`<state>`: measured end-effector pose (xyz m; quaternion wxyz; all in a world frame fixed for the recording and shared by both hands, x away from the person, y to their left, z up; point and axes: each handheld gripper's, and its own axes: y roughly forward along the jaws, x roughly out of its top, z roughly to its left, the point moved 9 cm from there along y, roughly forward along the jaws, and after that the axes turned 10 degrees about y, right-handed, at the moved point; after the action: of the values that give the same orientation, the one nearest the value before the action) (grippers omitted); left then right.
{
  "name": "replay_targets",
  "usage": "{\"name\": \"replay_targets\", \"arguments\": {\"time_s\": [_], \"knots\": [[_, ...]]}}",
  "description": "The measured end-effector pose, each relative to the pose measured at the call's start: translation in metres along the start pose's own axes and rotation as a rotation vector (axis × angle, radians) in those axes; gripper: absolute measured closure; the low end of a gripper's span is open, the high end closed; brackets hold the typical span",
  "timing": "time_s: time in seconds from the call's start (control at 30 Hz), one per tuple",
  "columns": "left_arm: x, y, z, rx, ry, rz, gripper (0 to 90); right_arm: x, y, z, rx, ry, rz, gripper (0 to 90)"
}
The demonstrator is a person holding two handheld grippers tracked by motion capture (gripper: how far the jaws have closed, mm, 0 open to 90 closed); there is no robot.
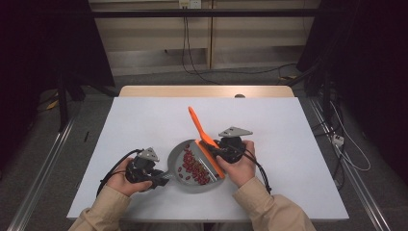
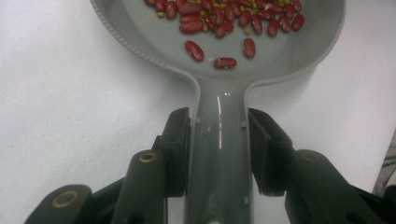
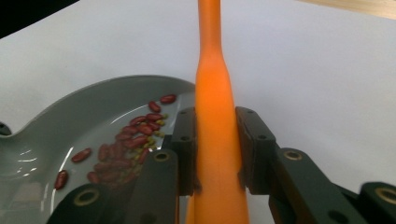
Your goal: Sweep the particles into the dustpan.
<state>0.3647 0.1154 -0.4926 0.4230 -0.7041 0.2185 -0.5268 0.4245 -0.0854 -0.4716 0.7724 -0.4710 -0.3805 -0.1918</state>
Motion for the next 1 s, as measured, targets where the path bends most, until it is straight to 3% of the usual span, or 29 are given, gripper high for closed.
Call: {"name": "replay_targets", "arguments": {"time_s": [0.07,0.1,0.17,0.2,0.23,0.3,0.4,0.47,0.67,0.7,0.73,0.8,0.83,0.87,0.9,0.93,0.97,1.0], "knots": [[0.001,0.001,0.001,0.008,-0.002,-0.01,62.0,0.003,-0.003,0.007,0.05,0.037,-0.016,71.7],[0.002,0.003,0.001,0.007,-0.026,-0.022,62.0,0.003,-0.004,0.013,0.083,0.055,-0.005,71.7],[0.002,0.003,0.002,0.001,0.001,0.0,62.3,0.003,-0.004,0.017,0.036,-0.027,-0.011,71.6],[0.004,0.003,0.001,0.011,-0.022,-0.02,62.3,0.003,-0.004,0.02,0.054,-0.029,-0.017,71.6],[0.002,0.001,0.002,0.013,0.0,-0.004,62.2,0.005,-0.005,0.021,0.076,-0.006,-0.02,71.6],[0.003,0.003,0.001,0.018,-0.025,-0.026,62.0,0.01,-0.007,0.016,0.058,-0.022,-0.041,71.6],[0.003,0.002,0.002,0.021,-0.003,-0.037,60.8,0.017,-0.013,0.006,0.055,0.001,-0.065,71.6],[0.006,0.001,0.0,0.019,0.0,-0.056,54.0,0.019,-0.016,-0.001,0.043,0.012,-0.073,71.6],[0.008,0.009,-0.004,0.022,0.035,-0.009,52.7,0.018,-0.019,-0.014,0.028,0.02,-0.067,71.6],[0.008,0.011,-0.003,0.028,0.033,-0.001,53.2,0.017,-0.019,-0.014,0.027,0.021,-0.064,71.6],[0.007,0.011,-0.001,0.025,0.065,0.031,54.1,0.017,-0.019,-0.015,0.025,0.021,-0.061,71.6],[0.01,0.015,-0.001,0.031,0.042,0.016,56.7,0.015,-0.018,-0.015,0.025,0.018,-0.055,71.5],[0.01,0.016,0.002,0.03,0.073,0.034,58.0,0.015,-0.018,-0.016,0.023,0.017,-0.056,71.6],[0.012,0.019,0.0,0.038,0.039,0.01,59.4,0.014,-0.018,-0.017,0.02,0.017,-0.054,71.5],[0.011,0.018,0.003,0.036,0.073,0.035,61.4,0.014,-0.018,-0.017,0.018,0.017,-0.056,71.6],[0.012,0.02,0.002,0.036,0.056,0.022,62.4,0.014,-0.018,-0.018,0.019,0.02,-0.057,71.6],[0.011,0.02,0.003,0.038,0.068,0.023,62.7,0.014,-0.018,-0.019,0.017,0.023,-0.056,71.6],[0.013,0.021,0.001,0.043,0.042,-0.002,62.8,0.014,-0.019,-0.02,0.018,0.025,-0.056,71.6]]}}
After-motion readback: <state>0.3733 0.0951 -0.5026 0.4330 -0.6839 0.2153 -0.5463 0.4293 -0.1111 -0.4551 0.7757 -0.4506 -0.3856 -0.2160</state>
